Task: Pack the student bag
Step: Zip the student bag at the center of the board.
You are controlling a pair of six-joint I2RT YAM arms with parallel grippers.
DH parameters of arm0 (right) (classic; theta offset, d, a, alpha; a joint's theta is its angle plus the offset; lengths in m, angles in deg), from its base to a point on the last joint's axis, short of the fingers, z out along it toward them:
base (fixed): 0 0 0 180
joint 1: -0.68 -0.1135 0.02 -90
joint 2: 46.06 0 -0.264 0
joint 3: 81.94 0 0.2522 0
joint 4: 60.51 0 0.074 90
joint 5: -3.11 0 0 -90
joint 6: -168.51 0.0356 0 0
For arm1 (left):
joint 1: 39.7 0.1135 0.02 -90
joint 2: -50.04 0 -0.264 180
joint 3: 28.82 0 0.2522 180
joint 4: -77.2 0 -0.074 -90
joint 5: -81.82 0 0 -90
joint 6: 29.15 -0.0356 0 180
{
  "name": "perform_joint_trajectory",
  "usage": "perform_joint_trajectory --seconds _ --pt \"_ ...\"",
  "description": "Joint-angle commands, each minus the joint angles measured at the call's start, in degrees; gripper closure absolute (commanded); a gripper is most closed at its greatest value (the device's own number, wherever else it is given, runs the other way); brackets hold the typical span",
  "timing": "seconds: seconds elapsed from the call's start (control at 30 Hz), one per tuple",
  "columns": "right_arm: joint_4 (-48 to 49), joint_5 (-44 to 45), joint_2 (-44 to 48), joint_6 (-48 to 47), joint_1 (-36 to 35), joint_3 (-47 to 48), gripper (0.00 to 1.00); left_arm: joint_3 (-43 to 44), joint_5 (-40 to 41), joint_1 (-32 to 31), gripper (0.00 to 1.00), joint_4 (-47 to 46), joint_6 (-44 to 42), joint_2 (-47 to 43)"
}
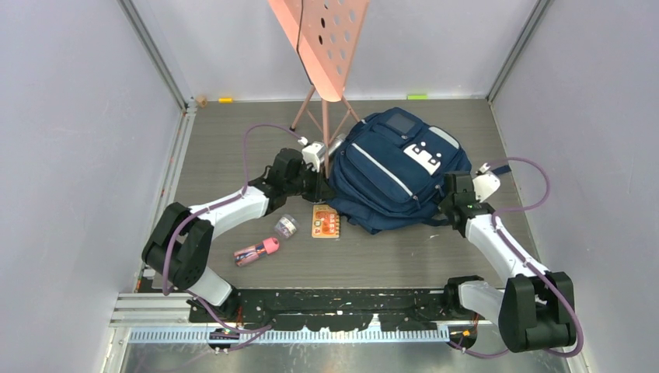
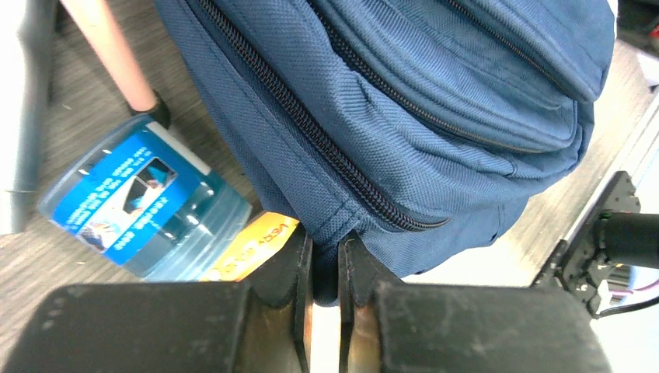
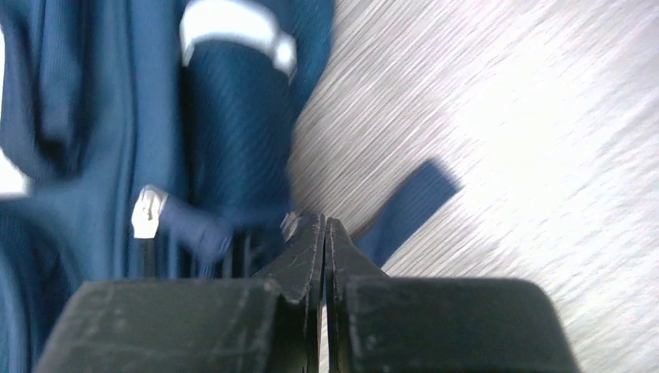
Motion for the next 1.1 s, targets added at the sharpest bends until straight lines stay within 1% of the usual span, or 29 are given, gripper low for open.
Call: perform_joint_trajectory --seconds 0.0,0.03,0.1,0.17,0.23,0.3,0.33,0.37,0.4,0.43,0.47,0.5,0.53,0.57,0.6,0.63,0.7,0.73,0.8,0.83,0.87,0.93,0.97,1.0,1.07 --pt "0.96 13.87 1.92 -1.46 3.19 3.41 1.0 0.56 -0.42 1.56 1.0 -2.75 -5.43 -2.74" --pt "0.2 15.21 3.03 -0.96 3.18 2.74 1.0 0.77 -0.65 1.35 1.0 -2.32 -5.98 -2.49" --pt "-1.07 17.61 8.61 0.82 3.23 1.15 1.0 2.08 -0.7 0.25 1.0 -0.18 -7.93 -1.6" --pt "-1.6 19.36 13.31 0.48 3.18 -0.55 1.0 3.15 -0.89 -0.97 1.0 1.43 -8.97 -0.55" --pt "-2.57 19.76 17.16 -1.03 3.19 -1.23 0.99 3.12 -1.15 -1.12 1.0 1.02 -8.01 0.1" --pt "-3.07 17.95 19.91 -3.72 3.21 -1.2 0.89 2.77 0.42 -1.06 1.0 0.91 -6.54 -0.05" --pt "-3.44 15.87 20.59 -4.51 3.19 -0.87 0.77 2.66 1.42 -1.1 1.0 1.14 -5.99 -0.31" --pt "-3.83 14.85 21.66 -5.91 3.17 -0.64 0.7 2.61 2.48 -1.1 1.0 1.58 -5.64 -0.68" --pt "-4.44 12.13 22.08 -6.52 3.17 -0.05 0.57 2.53 3.35 -1.11 1.0 1.92 -5.21 -1.25" --pt "-4.68 10.3 22.47 -7.9 3.17 0.21 0.51 2.34 3.86 -1.1 1.0 2.0 -4.79 -1.86" --pt "-5.34 6.53 22.53 -8.71 3.17 0.97 0.41 2.08 4.37 -1.11 1.0 2.08 -4.49 -2.86" --pt "-5.61 4.25 22.47 -10.32 3.17 1.34 0.37 1.86 4.9 -1.11 1.0 2.11 -4.19 -3.57" --pt "-5.92 -1.17 22.32 -11.19 3.17 2.05 0.3 1.75 5.23 -1.11 1.0 2.3 -3.82 -4.07" --pt "-6.15 -3.87 21.85 -12.78 3.17 2.4 0.26 1.84 5.46 -1.06 1.0 2.74 -3.49 -4.42" --pt "-6.41 -8.74 21.56 -13.3 3.17 3.28 0.25 2.2 5.86 -1.06 1.0 3.45 -3.09 -4.72" --pt "-7.05 -10.73 21.0 -13.8 3.17 3.72 0.23 2.67 6.19 -1.01 1.0 5.36 -2.56 -4.95" --pt "-7.59 -17.24 19.96 -14.27 3.17 4.6 0.22 3.27 6.97 -0.84 1.0 7.68 -1.75 -5.52" --pt "-7.61 -18.89 19.39 -14.79 3.17 5.04 0.22 3.24 7.25 -0.8 1.0 8.4 -1.3 -5.9" --pt "-7.1 -24.74 18.98 -15.35 3.1 5.11 0.22 2.72 7.56 -0.56 0.96 8.68 -0.22 -6.87" --pt "-6.1 -28.59 18.99 -15.46 3.08 4.94 0.22 2.44 7.44 -0.5 0.94 8.69 0.19 -7.45" --pt "-5.37 -30.28 19.26 -15.39 3.04 4.2 0.22 2.15 7.19 -0.49 0.87 8.71 0.48 -7.96" --pt "-3.35 -33.8 19.9 -15.25 2.79 2.94 0.22 1.72 6.93 -0.49 0.64 9.43 1.21 -8.99" --pt "-2.54 -35.19 20.06 -15.28 2.63 2.58 0.22 1.42 7.09 -0.49 0.56 9.97 1.67 -9.61" --pt "-2.32 -35.77 20.27 -15.3 2.13 2.05 0.22 1.08 7.42 -0.49 0.49 10.42 2.15 -10.75" --pt "-1.8 -36.92 20.27 -15.3 0.53 1.44 0.22 -0.1 8.58 -0.41 0.39 10.87 3.52 -12.92"
